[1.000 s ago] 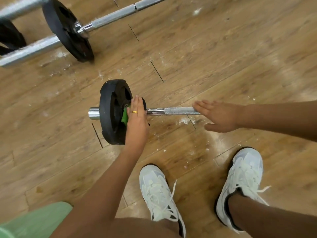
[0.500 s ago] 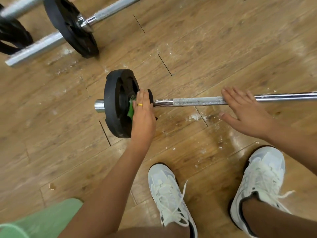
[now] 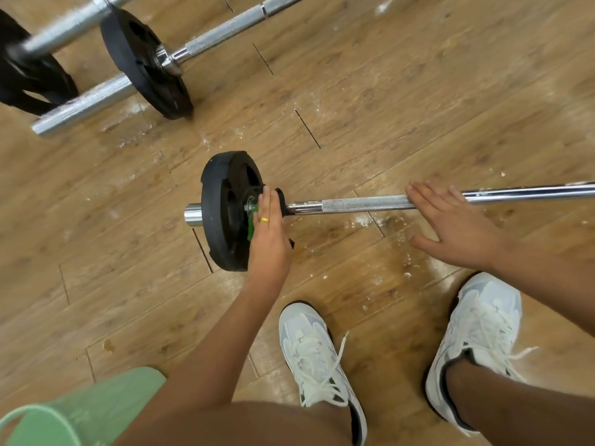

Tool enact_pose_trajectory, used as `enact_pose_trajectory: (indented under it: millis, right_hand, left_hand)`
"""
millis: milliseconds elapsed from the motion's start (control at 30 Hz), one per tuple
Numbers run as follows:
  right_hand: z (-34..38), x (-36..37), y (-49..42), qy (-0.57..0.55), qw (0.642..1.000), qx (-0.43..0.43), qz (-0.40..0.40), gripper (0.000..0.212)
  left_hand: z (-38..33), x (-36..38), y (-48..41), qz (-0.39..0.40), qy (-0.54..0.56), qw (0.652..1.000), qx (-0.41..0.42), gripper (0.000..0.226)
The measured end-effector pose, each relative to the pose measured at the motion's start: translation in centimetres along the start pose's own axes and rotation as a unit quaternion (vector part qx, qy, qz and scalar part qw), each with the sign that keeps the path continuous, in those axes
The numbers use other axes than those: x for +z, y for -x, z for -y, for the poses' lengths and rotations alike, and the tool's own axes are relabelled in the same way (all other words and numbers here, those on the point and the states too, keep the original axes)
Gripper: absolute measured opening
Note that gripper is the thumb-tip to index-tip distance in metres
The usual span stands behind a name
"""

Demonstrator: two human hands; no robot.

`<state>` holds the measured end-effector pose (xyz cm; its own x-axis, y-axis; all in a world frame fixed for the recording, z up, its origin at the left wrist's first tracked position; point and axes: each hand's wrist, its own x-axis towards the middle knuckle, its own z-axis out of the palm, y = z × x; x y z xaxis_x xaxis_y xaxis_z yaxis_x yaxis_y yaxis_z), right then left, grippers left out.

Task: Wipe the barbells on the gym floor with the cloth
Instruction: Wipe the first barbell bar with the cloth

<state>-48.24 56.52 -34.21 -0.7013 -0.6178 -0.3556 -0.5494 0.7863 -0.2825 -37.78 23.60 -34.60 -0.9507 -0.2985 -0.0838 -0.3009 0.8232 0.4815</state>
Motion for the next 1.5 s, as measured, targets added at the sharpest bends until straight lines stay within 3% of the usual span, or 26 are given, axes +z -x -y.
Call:
enact_pose_trajectory:
  millis: [133,367,533,733,967,1100,1200,1500]
  right_hand:
    - [0.4,1.2,1.7,0.017,1.000,-0.010,0.004,0.093]
    - [1.3,2.4,4.9,0.034,0.999,-0.031,0.021,0.090]
    - [1.3,4.3,7.1,0.071,0.996,-0.057,0.004,0.084]
    - [0.6,4.4,8.6,0.102,0.989,-0.107,-0.009,0.077]
    - [0.9,4.8,9.6,0.075,0.991,-0.112,-0.022,0.076]
    - [0.6,4.8,9.6,0.085,0.988,-0.129,-0.001,0.075]
    - [0.8,5.3,9.9,0.077,0.988,-0.132,-0.005,0.075]
    - [1.1,6.4,11.2,0.045,0.987,-0.150,-0.024,0.076]
  left_hand:
    - [-0.9,0.0,-1.3,0.006,-0.036,0.999,-0.010,0.056]
    - [-0.1,-0.3,4.7,0.021,-0.034,0.999,0.005,0.056]
    - [-0.4,0.2,4.0,0.024,-0.051,0.998,-0.017,0.055]
    - [0.5,-0.1,8.8,0.035,-0.066,0.997,0.019,0.072]
    - [-0.2,-0.4,8.6,0.056,-0.077,0.995,0.003,0.058]
    - [0.4,-1.0,10.8,0.040,-0.108,0.993,-0.016,0.070]
    - [0.8,-0.2,11.2,0.040,-0.107,0.993,-0.032,0.065]
    - [0.3,0.5,12.0,0.052,-0.094,0.994,0.000,0.059]
